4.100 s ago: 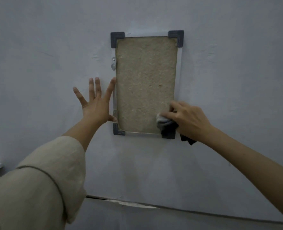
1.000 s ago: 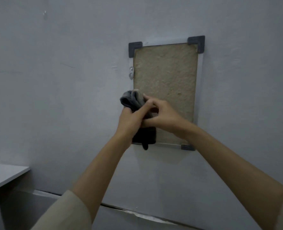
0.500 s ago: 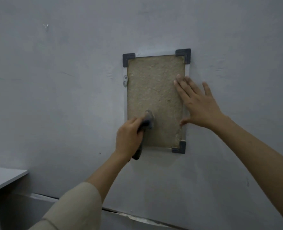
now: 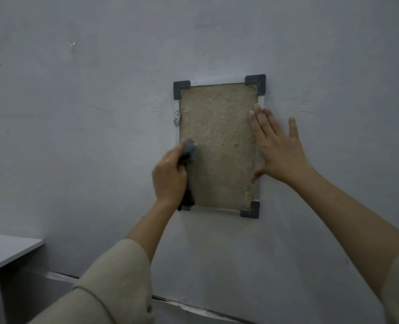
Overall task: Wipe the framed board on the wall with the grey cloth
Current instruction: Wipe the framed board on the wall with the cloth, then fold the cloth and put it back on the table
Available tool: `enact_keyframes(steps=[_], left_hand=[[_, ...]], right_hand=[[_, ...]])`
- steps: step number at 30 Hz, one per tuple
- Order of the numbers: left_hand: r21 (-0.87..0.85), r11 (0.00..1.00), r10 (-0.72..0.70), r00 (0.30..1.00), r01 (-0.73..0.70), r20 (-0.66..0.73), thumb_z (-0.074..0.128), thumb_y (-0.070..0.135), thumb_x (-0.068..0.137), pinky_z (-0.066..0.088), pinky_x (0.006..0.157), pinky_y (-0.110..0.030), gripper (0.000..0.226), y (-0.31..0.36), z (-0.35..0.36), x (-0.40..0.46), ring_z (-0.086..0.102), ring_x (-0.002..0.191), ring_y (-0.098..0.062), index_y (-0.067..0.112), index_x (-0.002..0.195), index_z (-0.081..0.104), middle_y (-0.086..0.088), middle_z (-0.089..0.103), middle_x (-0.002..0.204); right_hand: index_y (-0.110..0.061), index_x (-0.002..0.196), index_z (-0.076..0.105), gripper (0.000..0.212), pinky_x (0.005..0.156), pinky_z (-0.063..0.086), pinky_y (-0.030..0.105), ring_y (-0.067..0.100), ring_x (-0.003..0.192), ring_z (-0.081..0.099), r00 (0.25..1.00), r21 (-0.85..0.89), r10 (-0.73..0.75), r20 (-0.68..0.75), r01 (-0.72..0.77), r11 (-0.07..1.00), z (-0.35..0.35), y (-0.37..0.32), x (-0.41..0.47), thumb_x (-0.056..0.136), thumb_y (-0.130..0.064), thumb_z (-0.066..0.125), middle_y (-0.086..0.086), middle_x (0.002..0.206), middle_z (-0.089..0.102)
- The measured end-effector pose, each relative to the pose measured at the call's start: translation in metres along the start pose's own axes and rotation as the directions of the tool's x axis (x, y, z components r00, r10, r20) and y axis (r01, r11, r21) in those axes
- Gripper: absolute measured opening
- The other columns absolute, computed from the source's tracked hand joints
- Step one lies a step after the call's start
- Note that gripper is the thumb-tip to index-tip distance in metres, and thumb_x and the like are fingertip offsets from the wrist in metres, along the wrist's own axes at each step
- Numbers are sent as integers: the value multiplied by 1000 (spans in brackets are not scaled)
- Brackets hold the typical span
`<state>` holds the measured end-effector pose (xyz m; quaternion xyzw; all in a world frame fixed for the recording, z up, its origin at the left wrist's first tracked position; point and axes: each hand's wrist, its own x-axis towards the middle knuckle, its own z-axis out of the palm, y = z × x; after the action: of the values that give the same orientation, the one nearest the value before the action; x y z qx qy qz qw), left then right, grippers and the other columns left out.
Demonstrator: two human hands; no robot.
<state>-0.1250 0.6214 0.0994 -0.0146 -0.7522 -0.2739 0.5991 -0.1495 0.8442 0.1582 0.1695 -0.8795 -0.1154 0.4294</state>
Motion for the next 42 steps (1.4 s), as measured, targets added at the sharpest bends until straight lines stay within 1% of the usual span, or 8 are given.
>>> enact_keyframes(steps=[2, 8, 12, 19, 25, 31, 38, 42], left_hand=[[12, 983, -179, 978, 181, -103, 45, -5, 82, 46, 78, -36, 54, 4, -1, 5, 62, 94, -33, 20, 130, 52, -13, 67, 113], [43, 900, 415, 882, -434, 222, 50, -13, 72, 56, 65, -40, 57, 7, -2, -16, 67, 75, -37, 11, 123, 59, -14, 66, 117], [22, 998, 54, 999, -54, 4, 47, -10, 77, 50, 82, -36, 54, 0, -8, 3, 64, 96, -33, 14, 124, 58, -13, 66, 115], [-55, 977, 212, 889, -207, 405, 49, -7, 76, 46, 74, -23, 53, 1, -15, -8, 66, 89, -28, 19, 120, 61, -11, 71, 102], [-253, 949, -95, 936, 188, 338, 58, 10, 86, 51, 79, -24, 28, 6, -34, -11, 65, 93, -16, 16, 112, 65, -1, 70, 98], [-441, 705, -406, 826, 555, 391, 59, 8, 85, 54, 85, -43, 17, 14, -63, -20, 66, 93, -26, 13, 99, 65, -13, 69, 99], [-509, 457, -445, 683, 730, 579, 50, 30, 91, 57, 62, -27, 22, -10, -105, -28, 70, 78, -15, 15, 96, 65, -3, 73, 86], [-464, 499, -481, 680, 732, 554, 42, 32, 96, 57, 65, -27, 27, -36, -124, -36, 70, 73, -9, 16, 99, 64, -2, 72, 87]], right_hand=[[-8, 143, -21, 146, 111, 3, 59, 20, 142, -17, 1000, 2, -2, 3, 2, 1000, 1, 0, 0, 50, -63, 77, 6, 155, -22], [-9, 143, -20, 145, 111, 4, 58, 22, 142, -17, 1000, -7, 7, 17, -7, 1000, 2, 0, 1, 50, -63, 76, 5, 154, -23], [-10, 144, -19, 146, 111, 4, 59, 22, 143, -16, 1000, 12, 17, 14, -17, 1000, 2, 0, 0, 48, -61, 78, 4, 155, -22], [-8, 144, -18, 141, 112, 2, 58, 23, 142, -17, 998, -7, 53, 32, -53, 999, -3, -7, -1, 54, -54, 80, 6, 155, -21], [-12, 141, 31, 75, 107, 25, 48, 29, 138, 21, 984, 182, -57, -168, 88, 979, -1, -53, -25, 79, -30, 68, 13, 147, 31], [-4, 125, 54, 36, 93, 48, 34, 24, 107, 58, 997, 942, 80, -16, -11, 336, -8, -139, -40, 90, -8, 52, 15, 119, 62], [-11, 126, 55, 37, 90, 43, 26, 20, 104, 49, 999, 956, -35, -10, 20, 292, -8, -187, -35, 91, -6, 45, 11, 112, 49], [-6, 104, 66, 27, 79, 46, 34, 28, 94, 56, 951, 981, -258, 169, -137, 136, -12, -210, -28, 89, -10, 43, 17, 97, 55]])
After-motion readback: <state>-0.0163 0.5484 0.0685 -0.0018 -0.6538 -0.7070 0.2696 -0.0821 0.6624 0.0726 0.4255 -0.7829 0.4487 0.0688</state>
